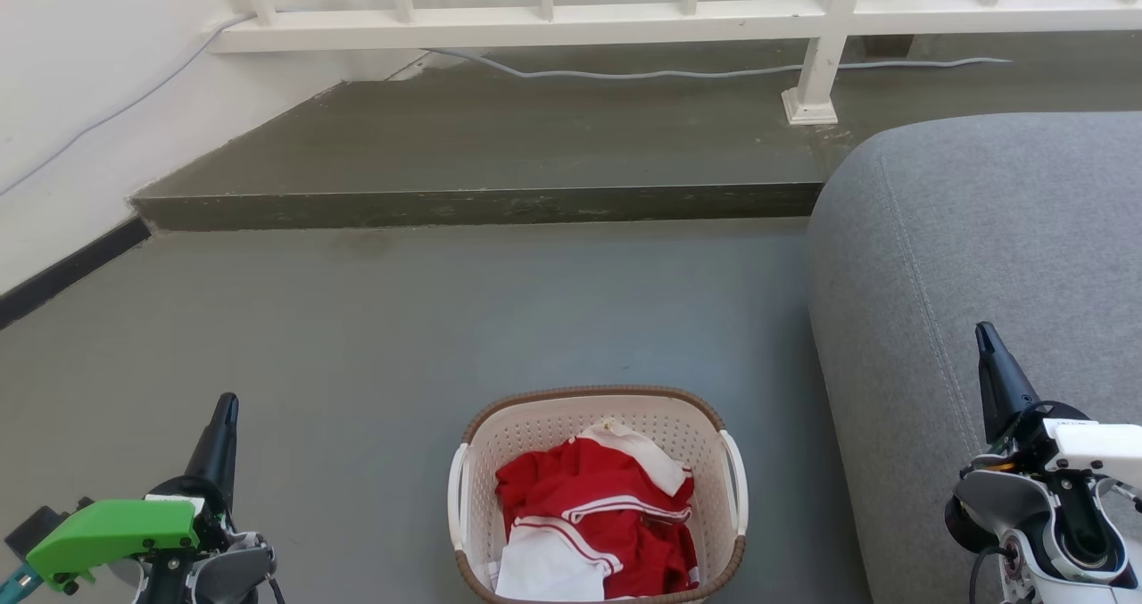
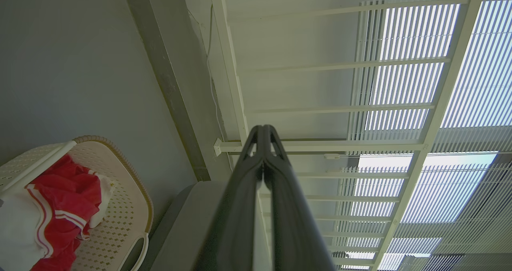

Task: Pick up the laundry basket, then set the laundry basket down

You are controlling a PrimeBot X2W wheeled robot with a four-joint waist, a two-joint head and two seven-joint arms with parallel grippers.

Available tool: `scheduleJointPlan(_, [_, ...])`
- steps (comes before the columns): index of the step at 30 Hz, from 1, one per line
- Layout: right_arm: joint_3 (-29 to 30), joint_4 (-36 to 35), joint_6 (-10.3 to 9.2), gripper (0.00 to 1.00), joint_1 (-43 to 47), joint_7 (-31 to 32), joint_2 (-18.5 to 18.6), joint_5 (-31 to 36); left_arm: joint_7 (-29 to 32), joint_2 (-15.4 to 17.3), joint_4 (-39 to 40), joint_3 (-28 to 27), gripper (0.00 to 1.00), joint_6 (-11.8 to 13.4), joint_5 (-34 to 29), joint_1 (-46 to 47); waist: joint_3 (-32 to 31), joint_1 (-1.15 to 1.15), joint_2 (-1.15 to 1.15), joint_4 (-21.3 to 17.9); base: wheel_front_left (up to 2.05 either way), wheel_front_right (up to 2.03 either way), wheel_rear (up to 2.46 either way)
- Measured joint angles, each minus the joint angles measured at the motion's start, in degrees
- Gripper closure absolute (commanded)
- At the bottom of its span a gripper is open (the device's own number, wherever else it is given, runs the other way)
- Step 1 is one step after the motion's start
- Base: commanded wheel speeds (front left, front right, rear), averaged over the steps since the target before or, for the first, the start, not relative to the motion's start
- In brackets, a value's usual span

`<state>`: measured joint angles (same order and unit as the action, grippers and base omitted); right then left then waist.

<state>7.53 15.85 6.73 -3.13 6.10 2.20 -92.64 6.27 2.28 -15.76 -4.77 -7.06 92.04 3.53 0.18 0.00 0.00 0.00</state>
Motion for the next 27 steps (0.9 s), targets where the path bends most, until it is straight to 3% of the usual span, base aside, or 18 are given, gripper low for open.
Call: scheduleJointPlan(27, [0.0,0.0,0.0,1.0,0.0,0.0,-0.01,0.0,0.0,0.0,0.0,0.0,1.0,0.0,0.0,0.0,0.0,0.0,0.0,0.0,0.0,0.0,0.0])
